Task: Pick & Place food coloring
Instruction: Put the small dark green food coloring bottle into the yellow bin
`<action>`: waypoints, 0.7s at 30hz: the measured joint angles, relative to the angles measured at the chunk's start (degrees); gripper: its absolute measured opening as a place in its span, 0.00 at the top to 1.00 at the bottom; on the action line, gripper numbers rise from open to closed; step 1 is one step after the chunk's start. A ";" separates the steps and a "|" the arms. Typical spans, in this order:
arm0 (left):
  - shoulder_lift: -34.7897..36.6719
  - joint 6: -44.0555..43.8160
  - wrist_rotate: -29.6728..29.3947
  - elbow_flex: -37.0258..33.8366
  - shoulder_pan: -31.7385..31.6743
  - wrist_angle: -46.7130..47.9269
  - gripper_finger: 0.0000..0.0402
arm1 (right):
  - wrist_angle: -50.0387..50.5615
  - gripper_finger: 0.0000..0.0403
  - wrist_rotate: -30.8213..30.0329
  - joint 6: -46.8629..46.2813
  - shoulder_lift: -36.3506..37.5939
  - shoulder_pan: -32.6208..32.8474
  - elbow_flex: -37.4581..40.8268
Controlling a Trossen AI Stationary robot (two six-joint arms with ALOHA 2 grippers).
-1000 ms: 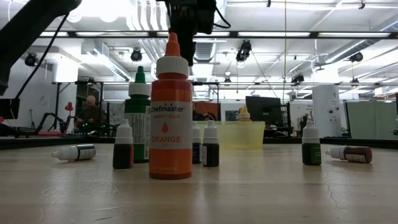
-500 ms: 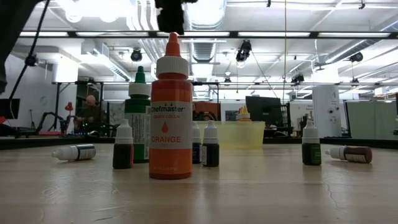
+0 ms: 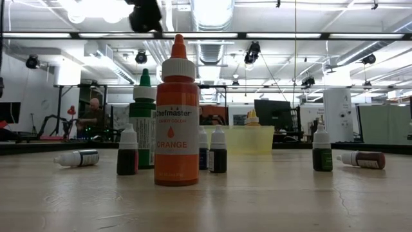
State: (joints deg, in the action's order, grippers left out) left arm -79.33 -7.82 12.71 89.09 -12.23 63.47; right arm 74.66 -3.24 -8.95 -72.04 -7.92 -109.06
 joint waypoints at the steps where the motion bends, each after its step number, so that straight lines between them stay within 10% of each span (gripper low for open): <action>1: 1.20 -0.99 0.20 -1.62 0.35 -0.02 0.74 | 0.02 0.57 0.33 -0.49 0.20 0.00 0.00; 21: 6.14 -19.98 2.90 -14.31 18.43 1.67 0.74 | 0.08 0.57 -4.43 -1.60 -0.76 0.02 0.00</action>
State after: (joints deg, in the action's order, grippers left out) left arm -73.19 -27.80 15.62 74.78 6.20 65.14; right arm 74.74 -7.67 -10.55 -72.80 -7.90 -109.06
